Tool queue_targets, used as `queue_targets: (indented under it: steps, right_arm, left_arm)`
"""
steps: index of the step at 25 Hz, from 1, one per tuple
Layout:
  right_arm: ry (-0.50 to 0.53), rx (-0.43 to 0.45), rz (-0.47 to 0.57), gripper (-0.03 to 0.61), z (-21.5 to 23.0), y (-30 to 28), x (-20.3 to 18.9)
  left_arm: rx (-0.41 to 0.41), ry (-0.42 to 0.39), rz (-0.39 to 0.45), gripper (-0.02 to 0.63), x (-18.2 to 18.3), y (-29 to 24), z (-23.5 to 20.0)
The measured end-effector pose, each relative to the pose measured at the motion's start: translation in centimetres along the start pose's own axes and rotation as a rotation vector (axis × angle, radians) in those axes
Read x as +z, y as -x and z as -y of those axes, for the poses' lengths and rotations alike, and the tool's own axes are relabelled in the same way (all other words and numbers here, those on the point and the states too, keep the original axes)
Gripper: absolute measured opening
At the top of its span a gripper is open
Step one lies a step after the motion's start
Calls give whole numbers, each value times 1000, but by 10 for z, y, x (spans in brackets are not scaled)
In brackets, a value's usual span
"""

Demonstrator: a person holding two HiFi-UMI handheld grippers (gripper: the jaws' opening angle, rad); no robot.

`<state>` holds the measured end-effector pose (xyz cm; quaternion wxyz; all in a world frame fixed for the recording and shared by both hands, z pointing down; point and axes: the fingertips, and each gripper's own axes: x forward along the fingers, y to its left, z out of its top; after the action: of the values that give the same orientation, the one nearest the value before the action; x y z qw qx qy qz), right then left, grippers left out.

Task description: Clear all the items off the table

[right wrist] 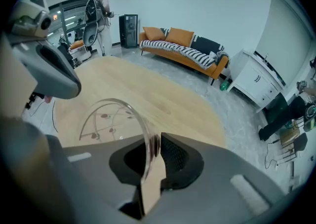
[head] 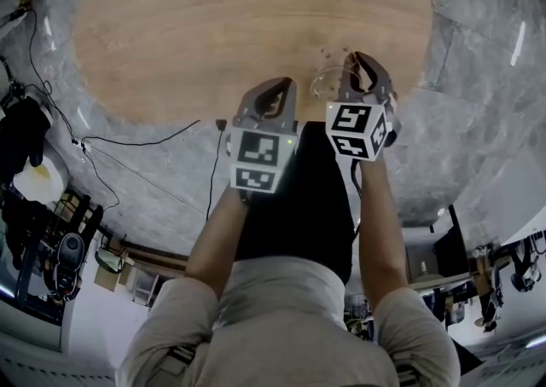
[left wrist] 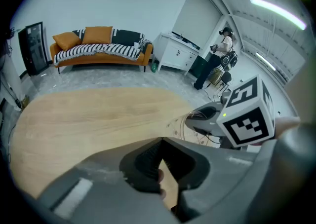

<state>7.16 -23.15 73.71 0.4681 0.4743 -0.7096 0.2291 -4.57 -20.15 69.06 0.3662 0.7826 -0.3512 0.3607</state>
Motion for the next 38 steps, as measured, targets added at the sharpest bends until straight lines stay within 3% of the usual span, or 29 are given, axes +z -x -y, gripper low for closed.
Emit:
queue_targets:
  steps: [8,12,25,30,38]
  right_arm:
    - [4,-17,64,37,6,56,18]
    - [-8,-16,112,36,1,100,45]
    - [-76,-47,319,36,22,229,105]
    - [-104,-85,382,37,42,280,100]
    - [-111,-108,546,35,56,373,86]
  left_arm:
    - [13,-21,89,20,30,40,30]
    - [10,-32,126,20,46,77,41]
    - [25,-128,351,20,127,174,85]
    - [23,-192,424,20,149,201,121]
    - [38,-280,511,20,148,254,190]
